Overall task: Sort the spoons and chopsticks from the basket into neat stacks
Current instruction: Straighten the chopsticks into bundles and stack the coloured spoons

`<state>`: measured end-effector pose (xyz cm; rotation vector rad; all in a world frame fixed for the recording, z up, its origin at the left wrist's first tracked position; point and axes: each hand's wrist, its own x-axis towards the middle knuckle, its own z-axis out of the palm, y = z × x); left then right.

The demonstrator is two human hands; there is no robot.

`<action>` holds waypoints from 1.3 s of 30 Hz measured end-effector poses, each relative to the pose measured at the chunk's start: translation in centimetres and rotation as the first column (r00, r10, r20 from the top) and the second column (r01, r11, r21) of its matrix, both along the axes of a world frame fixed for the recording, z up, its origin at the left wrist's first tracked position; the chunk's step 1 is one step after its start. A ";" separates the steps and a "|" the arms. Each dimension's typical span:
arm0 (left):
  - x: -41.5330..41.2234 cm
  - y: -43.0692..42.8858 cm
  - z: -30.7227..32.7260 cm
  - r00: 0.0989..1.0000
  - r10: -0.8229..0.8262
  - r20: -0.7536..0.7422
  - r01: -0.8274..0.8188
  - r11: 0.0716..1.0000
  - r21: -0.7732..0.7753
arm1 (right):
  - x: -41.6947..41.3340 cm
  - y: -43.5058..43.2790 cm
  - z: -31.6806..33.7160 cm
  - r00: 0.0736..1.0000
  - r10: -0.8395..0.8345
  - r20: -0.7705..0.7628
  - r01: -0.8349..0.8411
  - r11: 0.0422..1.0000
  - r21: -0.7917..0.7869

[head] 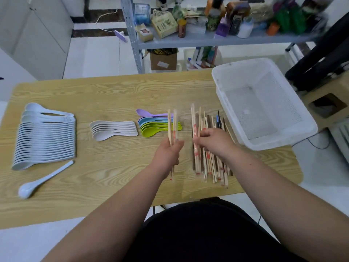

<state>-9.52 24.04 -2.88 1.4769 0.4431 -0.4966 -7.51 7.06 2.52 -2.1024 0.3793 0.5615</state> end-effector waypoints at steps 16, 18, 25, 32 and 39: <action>-1.7 -0.3 -2.7 0.976 -0.195 -0.099 0.210 0.962 0.176 | -4.1 -1.7 -5.4 0.994 -0.112 -0.007 0.111 0.991 -0.077; -1.2 -0.4 -3.8 0.978 -0.166 -0.125 0.191 0.956 0.222 | -4.0 -3.9 -6.9 0.996 -0.084 -0.031 0.072 0.961 -0.265; -0.4 -1.7 -6.2 0.972 -0.131 -0.193 0.183 0.942 0.283 | -1.8 -7.0 -9.6 0.997 0.014 -0.082 -0.057 0.833 -0.551; 0.2 -3.4 -7.2 0.967 -0.132 -0.218 0.196 0.931 0.307 | -1.0 -8.7 -10.7 0.993 0.106 -0.047 -0.116 0.894 -0.433; 1.1 -4.5 -7.6 0.960 -0.122 -0.253 0.199 0.931 0.305 | -2.3 -9.3 -11.6 0.988 0.128 -0.083 -0.153 0.847 -0.510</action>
